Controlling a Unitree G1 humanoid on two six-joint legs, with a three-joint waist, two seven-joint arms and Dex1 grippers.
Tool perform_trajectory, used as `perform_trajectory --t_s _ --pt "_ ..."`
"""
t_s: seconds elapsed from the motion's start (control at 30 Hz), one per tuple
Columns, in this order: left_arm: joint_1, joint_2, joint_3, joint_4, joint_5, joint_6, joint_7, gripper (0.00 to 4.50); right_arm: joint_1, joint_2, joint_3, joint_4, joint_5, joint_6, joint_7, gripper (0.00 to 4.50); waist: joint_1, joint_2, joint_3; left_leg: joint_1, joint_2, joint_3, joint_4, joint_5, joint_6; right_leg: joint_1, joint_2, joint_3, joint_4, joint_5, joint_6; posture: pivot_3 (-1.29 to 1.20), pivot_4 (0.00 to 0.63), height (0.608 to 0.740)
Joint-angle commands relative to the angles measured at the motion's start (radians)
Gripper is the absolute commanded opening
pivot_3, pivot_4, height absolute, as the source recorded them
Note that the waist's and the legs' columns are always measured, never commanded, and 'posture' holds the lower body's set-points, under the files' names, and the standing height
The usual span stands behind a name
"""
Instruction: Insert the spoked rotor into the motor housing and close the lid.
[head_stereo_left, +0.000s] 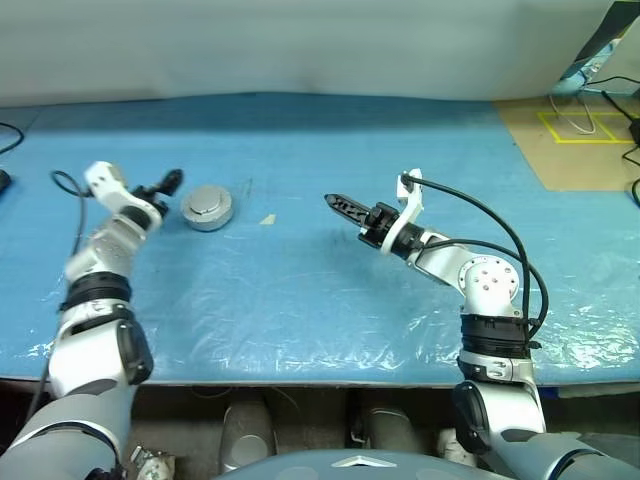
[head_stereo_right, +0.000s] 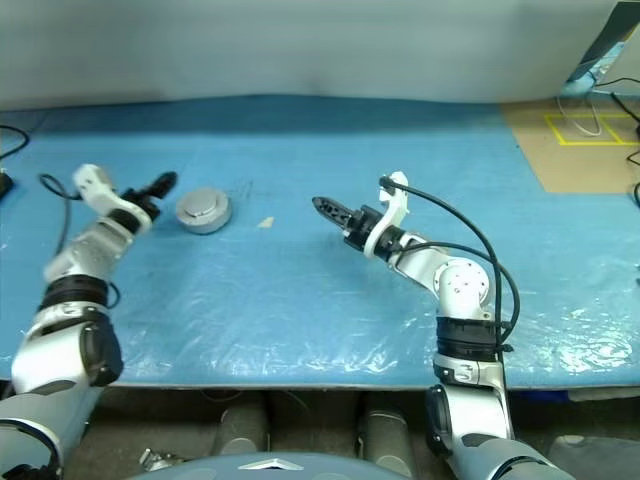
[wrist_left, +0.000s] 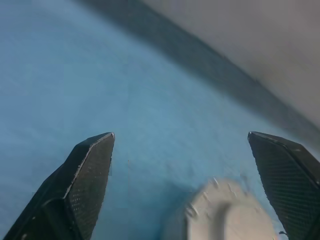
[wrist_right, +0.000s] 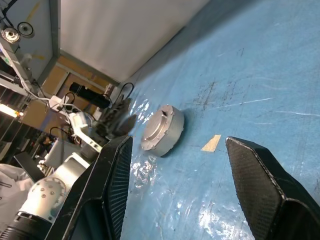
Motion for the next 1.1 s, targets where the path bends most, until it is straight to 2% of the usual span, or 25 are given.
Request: perform_trajectory --t_s 0.03,0.13,0.27,0.37,0.43,0.53,0.7,0.77,1.1 --pt "0.024 0.009 -0.035 -0.107 0.050 -0.072 -0.027 4.47 0.014 -0.045 0.048 -0.081 -0.096 -0.078 0.044 3.10 0.006 0.000 0.000 0.002 0.000 0.000 0.000 0.000 0.000 0.000 0.000 0.000 0.000 0.000 0.000 0.00 0.150 0.740" --pt "0.121 -0.011 -0.127 -0.311 0.136 -0.133 -0.025 4.47 0.044 -0.148 0.176 -0.149 -0.326 -0.241 0.092 3.10 0.011 0.000 0.000 0.001 0.000 0.000 0.001 0.000 0.000 0.002 -0.002 -0.002 -0.001 0.000 0.000 0.00 0.150 0.740" --pt "0.308 -0.110 -0.240 -0.662 0.250 -0.130 0.108 4.47 0.084 -0.221 0.277 -0.163 -0.669 -0.436 -0.066 3.10 0.003 0.000 0.000 -0.004 0.001 0.000 0.003 0.000 0.000 0.002 -0.001 -0.002 -0.001 0.001 0.001 0.00 0.150 0.740" --pt "0.392 -0.208 -0.248 -0.829 0.266 -0.041 0.241 4.47 0.151 -0.221 0.293 -0.186 -0.826 -0.510 -0.168 3.10 -0.002 0.000 0.000 -0.004 0.001 0.000 0.004 0.000 0.000 0.002 -0.001 -0.002 0.000 0.001 0.001 0.00 0.150 0.740" --pt "0.458 -0.226 -0.286 -0.907 0.310 -0.057 0.249 4.47 0.222 -0.218 0.303 -0.221 -0.899 -0.539 -0.207 3.10 -0.009 -0.001 0.000 -0.003 0.002 0.000 0.004 0.000 0.000 0.001 0.000 -0.001 0.001 0.001 0.001 0.00 0.150 0.740" --pt "0.565 -0.267 -0.307 -1.026 0.323 -0.025 0.284 4.47 0.348 -0.187 0.281 -0.301 -0.960 -0.538 -0.270 3.10 -0.022 -0.001 0.000 -0.002 0.001 0.000 0.003 0.000 0.000 0.001 0.001 0.001 -0.001 0.000 0.001 0.00 0.150 0.740" --pt "0.727 -0.265 -0.379 -1.118 0.373 -0.061 0.234 4.47 0.486 -0.146 0.250 -0.393 -1.009 -0.512 -0.302 3.10 -0.030 -0.001 0.000 0.000 0.001 0.000 0.003 0.000 0.000 0.001 0.001 0.002 -0.001 0.001 0.003 0.00 0.150 0.740" --pt "0.742 -0.274 -0.382 -1.128 0.369 -0.055 0.233 4.47 0.499 -0.126 0.229 -0.398 -1.006 -0.494 -0.302 3.10 -0.029 -0.001 0.000 0.002 0.001 0.001 0.003 0.000 0.000 0.002 0.001 0.003 -0.001 -0.003 0.008 0.00 0.150 0.740" --pt "0.698 -0.302 -0.380 -1.049 0.394 -0.082 0.252 4.47 0.496 -0.107 0.232 -0.398 -1.055 -0.500 -0.265 3.10 -0.033 0.000 0.000 0.006 -0.001 0.005 0.004 0.000 0.001 0.003 0.001 0.010 -0.002 0.002 0.009 0.00 0.150 0.740"
